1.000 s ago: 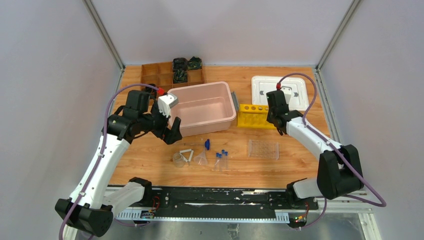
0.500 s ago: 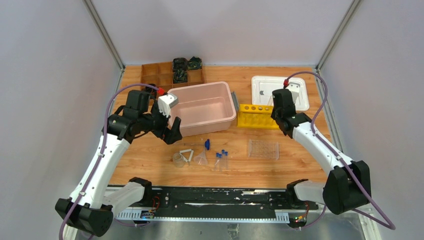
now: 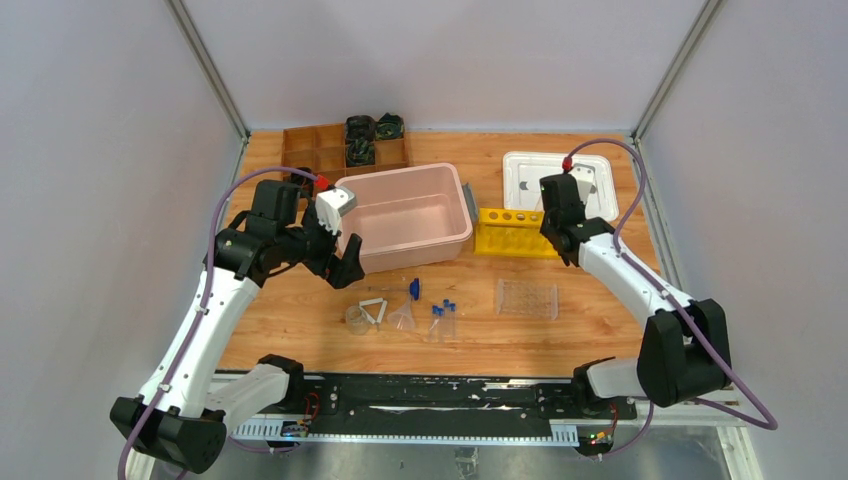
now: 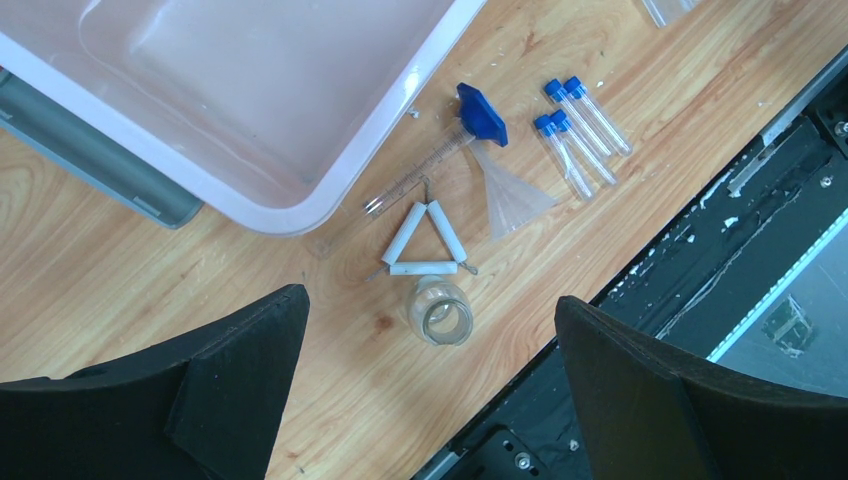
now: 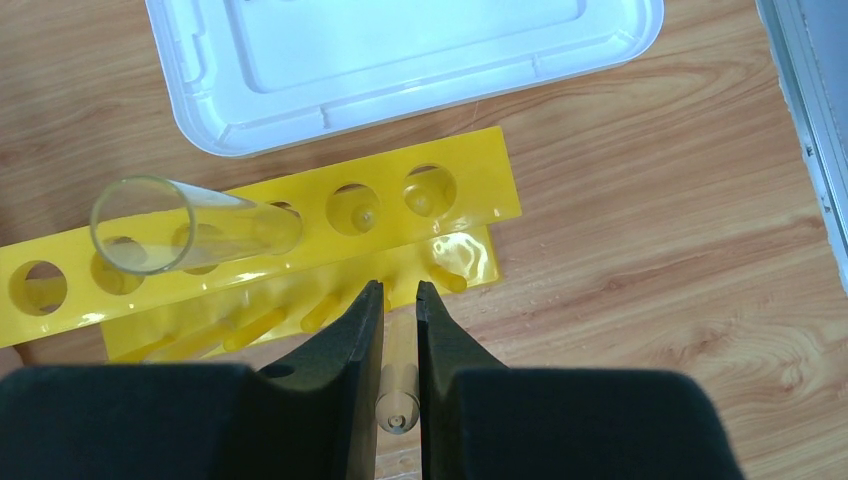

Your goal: Organize the chemistry lab equipment

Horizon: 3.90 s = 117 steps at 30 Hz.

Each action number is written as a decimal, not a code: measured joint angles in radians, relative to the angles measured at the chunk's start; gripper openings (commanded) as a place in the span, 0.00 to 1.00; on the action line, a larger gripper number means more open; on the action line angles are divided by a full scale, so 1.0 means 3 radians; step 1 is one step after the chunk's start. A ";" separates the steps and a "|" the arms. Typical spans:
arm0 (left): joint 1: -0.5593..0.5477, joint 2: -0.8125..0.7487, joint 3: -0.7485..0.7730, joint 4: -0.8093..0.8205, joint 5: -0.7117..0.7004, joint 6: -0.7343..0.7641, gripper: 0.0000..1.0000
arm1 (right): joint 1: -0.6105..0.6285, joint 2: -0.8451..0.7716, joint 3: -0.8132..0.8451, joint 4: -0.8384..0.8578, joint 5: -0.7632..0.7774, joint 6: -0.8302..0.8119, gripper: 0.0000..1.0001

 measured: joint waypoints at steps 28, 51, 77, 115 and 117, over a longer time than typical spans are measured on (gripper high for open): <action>0.0000 -0.0009 0.0001 0.0000 0.0006 0.0050 1.00 | -0.0038 0.0051 -0.0001 0.0175 -0.0078 -0.0005 0.00; 0.0000 -0.0009 0.0061 -0.0003 0.0029 0.0051 1.00 | -0.0053 0.0150 -0.0164 0.0281 -0.0256 0.0062 0.00; 0.0000 0.0017 0.0062 -0.0001 0.0080 0.0050 1.00 | -0.0058 -0.0170 -0.0057 -0.0192 -0.0329 0.0127 0.38; 0.0000 -0.0103 0.0100 -0.0018 0.0088 0.0036 1.00 | 0.2417 0.0898 -0.0163 -0.0188 -0.0623 0.1189 0.14; 0.0000 -0.0103 0.0100 -0.0023 0.0086 0.0037 1.00 | 0.2417 0.0902 -0.0163 -0.0182 -0.0618 0.1219 0.08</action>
